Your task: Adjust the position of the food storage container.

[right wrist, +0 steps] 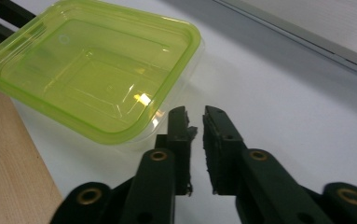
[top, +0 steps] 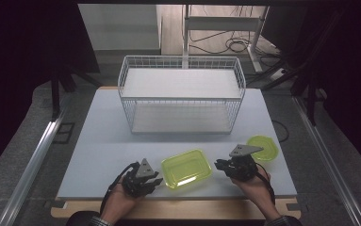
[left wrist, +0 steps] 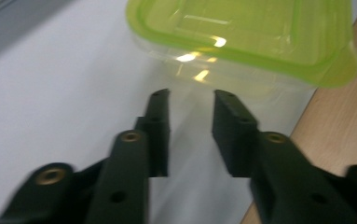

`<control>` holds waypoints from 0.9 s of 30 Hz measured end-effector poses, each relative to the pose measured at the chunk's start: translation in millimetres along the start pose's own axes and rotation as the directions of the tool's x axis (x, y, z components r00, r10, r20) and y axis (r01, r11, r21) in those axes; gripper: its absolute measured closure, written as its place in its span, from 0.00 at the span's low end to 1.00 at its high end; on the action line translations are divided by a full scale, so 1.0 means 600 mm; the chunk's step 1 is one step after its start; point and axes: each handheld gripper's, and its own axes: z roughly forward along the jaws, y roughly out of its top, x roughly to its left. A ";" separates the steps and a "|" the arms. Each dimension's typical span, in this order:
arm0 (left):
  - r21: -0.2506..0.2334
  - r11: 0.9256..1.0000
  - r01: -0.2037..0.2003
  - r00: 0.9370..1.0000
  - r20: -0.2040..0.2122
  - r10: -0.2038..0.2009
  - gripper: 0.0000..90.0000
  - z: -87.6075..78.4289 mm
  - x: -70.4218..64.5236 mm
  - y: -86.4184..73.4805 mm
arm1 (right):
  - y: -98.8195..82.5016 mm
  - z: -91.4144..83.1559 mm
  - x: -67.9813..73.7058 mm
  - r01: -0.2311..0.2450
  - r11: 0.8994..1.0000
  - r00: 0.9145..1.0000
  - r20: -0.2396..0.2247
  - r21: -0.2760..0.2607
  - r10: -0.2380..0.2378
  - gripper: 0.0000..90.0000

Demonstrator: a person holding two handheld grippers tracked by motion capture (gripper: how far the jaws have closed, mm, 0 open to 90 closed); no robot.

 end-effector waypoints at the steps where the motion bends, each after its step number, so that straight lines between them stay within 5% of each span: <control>1: -0.005 1.000 0.000 1.000 -0.007 0.000 0.68 -0.004 0.000 -0.002 | 0.000 -0.001 0.000 -0.001 1.000 1.000 0.005 -0.003 0.001 0.82; 12: -0.059 0.998 0.038 0.996 -0.076 -0.042 0.21 -0.031 0.003 -0.015 | -0.005 -0.008 0.000 -0.018 0.999 1.000 0.006 -0.050 0.019 0.46; 16: -0.055 0.998 0.034 0.996 -0.080 -0.039 0.16 -0.031 -0.002 -0.018 | -0.010 -0.006 0.000 -0.013 0.998 1.000 0.015 -0.059 0.014 0.30; 27: -0.052 0.998 0.022 0.995 -0.099 -0.027 0.11 -0.035 -0.008 -0.021 | -0.014 0.003 -0.004 -0.048 0.996 0.999 0.022 -0.076 0.049 0.12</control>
